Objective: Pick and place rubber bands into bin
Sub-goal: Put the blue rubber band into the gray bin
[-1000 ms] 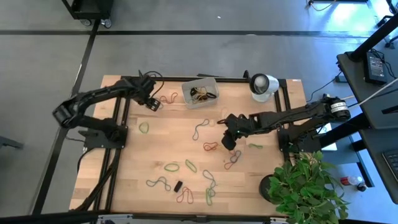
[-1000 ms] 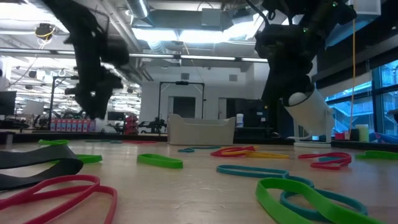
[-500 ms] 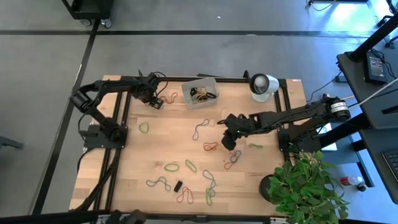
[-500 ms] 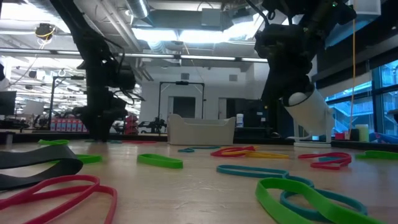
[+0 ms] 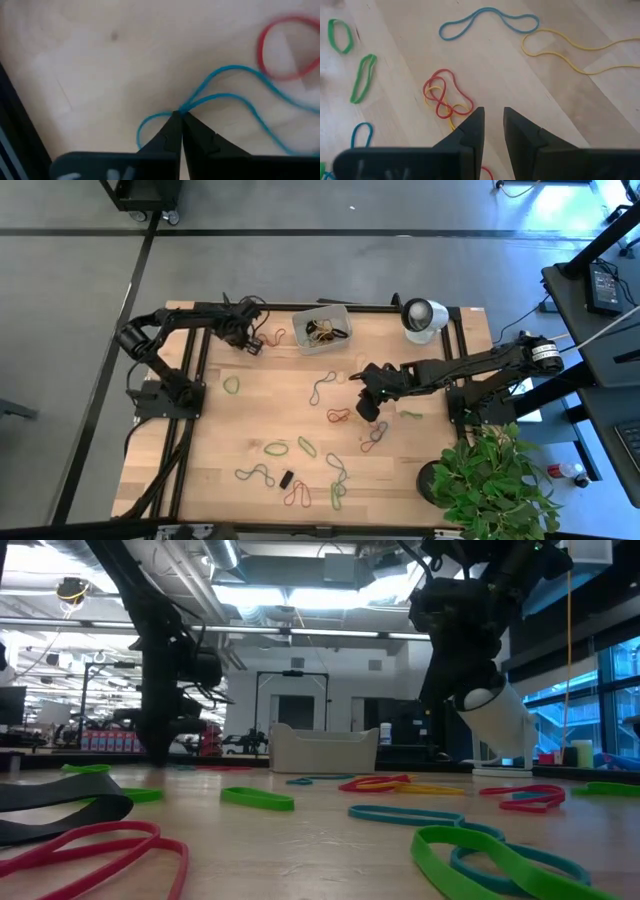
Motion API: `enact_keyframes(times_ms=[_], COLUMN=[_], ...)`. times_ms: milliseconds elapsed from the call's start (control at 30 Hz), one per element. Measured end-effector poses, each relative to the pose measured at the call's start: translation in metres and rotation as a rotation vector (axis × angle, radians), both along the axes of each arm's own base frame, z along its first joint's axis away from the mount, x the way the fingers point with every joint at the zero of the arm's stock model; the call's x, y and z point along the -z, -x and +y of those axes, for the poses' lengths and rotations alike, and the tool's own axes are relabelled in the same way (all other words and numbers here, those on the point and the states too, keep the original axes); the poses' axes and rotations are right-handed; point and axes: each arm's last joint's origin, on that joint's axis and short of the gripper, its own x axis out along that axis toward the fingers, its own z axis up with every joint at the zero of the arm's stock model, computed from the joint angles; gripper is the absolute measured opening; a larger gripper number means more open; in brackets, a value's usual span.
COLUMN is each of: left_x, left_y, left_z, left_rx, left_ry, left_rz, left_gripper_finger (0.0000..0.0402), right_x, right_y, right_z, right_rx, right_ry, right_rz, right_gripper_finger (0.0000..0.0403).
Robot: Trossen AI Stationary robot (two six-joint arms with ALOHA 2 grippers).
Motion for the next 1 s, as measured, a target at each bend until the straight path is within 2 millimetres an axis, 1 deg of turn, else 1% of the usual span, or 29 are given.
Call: enact_keyframes(times_ms=[100,200,300,500,633,733,800,900,1000], left_x=[-0.008,-0.027,-0.046,-0.085,-0.107,-0.126,-0.141,-0.166,-0.188], left_y=[0.000,-0.006,-0.009,-0.009,-0.008,-0.014,-0.021,-0.035,-0.054], left_z=[-0.013,-0.025,-0.045,-0.087,-0.109,-0.119,-0.122,-0.121,-0.115], left_rx=[-0.011,-0.013,-0.004,-0.010,-0.010,0.018,0.038,0.070,0.122], left_ry=[0.030,-0.034,-0.084,-0.241,-0.291,-0.347,-0.394,-0.472,-0.522], left_rz=[-0.011,-0.057,-0.086,-0.236,-0.369,-0.436,-0.467,-0.505,-0.518], left_gripper_finger=[0.0003,0.0002,0.0002,0.0002,0.0002,0.0002,0.0002,0.0002,0.0002], right_x=[0.000,0.000,0.000,0.000,0.000,0.000,-0.001,-0.002,-0.003], right_y=[0.000,0.000,0.000,0.000,0.000,-0.001,-0.001,-0.002,-0.004], right_z=[0.000,0.000,0.000,0.000,0.000,0.000,0.000,0.000,0.000], right_rx=[-0.016,-0.031,-0.041,-0.077,-0.101,-0.107,-0.106,-0.114,-0.123], right_ry=[0.011,0.021,0.028,0.054,0.072,0.077,0.076,0.082,0.089], right_rz=[0.003,0.005,0.007,0.013,0.016,0.011,0.005,-0.008,-0.026], right_gripper_finger=[0.0075,0.0075,0.0075,0.0075,0.0075,0.0075,0.0075,0.0075,0.0075])
